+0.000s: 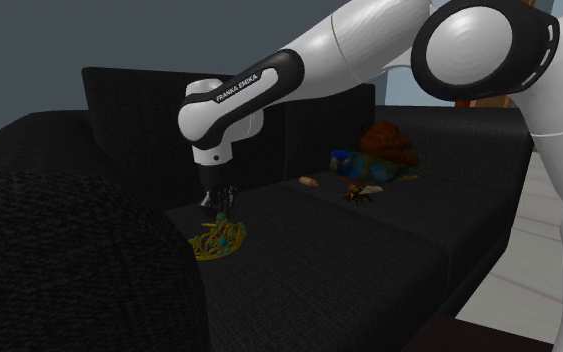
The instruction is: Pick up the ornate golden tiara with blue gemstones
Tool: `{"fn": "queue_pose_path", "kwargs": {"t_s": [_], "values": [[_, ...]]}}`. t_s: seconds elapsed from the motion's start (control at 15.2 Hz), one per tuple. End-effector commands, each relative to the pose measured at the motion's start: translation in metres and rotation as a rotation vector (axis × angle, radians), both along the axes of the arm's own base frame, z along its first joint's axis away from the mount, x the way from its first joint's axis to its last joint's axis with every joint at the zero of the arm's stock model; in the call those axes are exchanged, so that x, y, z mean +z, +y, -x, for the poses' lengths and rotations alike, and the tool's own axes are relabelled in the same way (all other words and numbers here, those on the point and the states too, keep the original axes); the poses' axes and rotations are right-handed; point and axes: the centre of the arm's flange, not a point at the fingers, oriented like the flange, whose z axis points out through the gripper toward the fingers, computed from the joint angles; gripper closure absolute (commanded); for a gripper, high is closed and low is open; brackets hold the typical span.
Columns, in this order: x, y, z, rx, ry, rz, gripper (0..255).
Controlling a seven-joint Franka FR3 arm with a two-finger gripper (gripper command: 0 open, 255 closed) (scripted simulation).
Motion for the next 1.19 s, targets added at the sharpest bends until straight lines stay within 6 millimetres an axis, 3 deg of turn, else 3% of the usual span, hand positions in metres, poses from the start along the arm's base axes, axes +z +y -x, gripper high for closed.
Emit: {"fn": "queue_pose_path", "kwargs": {"t_s": [0.0, 0.99, 1.12], "values": [[-0.006, -0.008, -0.001, -0.007, 0.013, 0.004, 255], [0.073, -0.008, -0.001, -0.007, 0.013, 0.004, 255], [0.074, -0.008, -0.001, -0.007, 0.013, 0.004, 255]]}}
